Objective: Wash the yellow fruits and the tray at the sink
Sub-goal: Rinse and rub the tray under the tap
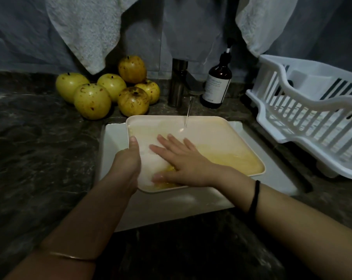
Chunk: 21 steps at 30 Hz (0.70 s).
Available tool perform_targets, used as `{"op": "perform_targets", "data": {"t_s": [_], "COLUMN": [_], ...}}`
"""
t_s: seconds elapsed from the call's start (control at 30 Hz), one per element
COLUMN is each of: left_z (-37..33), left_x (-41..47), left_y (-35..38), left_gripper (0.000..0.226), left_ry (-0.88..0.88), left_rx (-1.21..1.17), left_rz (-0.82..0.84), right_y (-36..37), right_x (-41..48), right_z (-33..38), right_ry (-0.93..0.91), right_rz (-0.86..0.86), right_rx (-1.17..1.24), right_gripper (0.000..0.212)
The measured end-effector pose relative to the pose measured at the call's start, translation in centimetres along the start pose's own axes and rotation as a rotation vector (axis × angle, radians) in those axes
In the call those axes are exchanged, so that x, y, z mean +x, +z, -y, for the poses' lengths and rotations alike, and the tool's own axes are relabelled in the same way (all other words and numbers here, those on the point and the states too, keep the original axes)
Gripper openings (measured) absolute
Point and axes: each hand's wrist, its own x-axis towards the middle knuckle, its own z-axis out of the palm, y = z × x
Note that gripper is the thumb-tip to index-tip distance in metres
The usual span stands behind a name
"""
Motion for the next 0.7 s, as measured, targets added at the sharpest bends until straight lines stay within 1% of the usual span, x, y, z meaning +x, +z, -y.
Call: {"op": "perform_targets", "data": {"t_s": [0.07, 0.2, 0.27, 0.4, 0.47, 0.53, 0.63, 0.7], "left_z": [0.0, 0.0, 0.1, 0.0, 0.0, 0.0, -0.2, -0.3], "left_x": [-0.3, -0.1, 0.0, -0.2, -0.2, -0.2, -0.5, -0.7], "left_y": [0.1, 0.2, 0.2, 0.2, 0.2, 0.0, 0.1, 0.0], "left_gripper": [0.06, 0.063, 0.064, 0.062, 0.062, 0.062, 0.059, 0.058], "left_ry": [0.006, 0.014, 0.009, 0.01, 0.031, 0.043, 0.069, 0.092], "left_rx": [-0.002, 0.004, 0.0, -0.024, -0.031, -0.043, -0.047, -0.058], "left_rz": [0.004, 0.014, 0.018, 0.037, 0.036, 0.033, 0.031, 0.004], "right_y": [-0.3, -1.3, -2.3, -4.0, -4.5, -4.9, -4.6, -3.8], "right_x": [-1.2, -3.2, -4.0, -5.0, -5.6, -6.1, -6.1, -5.6], "right_z": [-2.1, -6.3, -7.7, -9.2, -9.9, -10.3, -10.4, -10.4], "right_ry": [0.015, 0.151, 0.206, 0.287, 0.317, 0.331, 0.361, 0.409], "right_rz": [0.042, 0.116, 0.164, 0.249, 0.239, 0.196, 0.08, -0.011], "right_rx": [0.007, 0.062, 0.094, 0.192, 0.232, 0.282, 0.336, 0.282], "right_gripper": [0.091, 0.106, 0.109, 0.109, 0.106, 0.096, 0.076, 0.071]}}
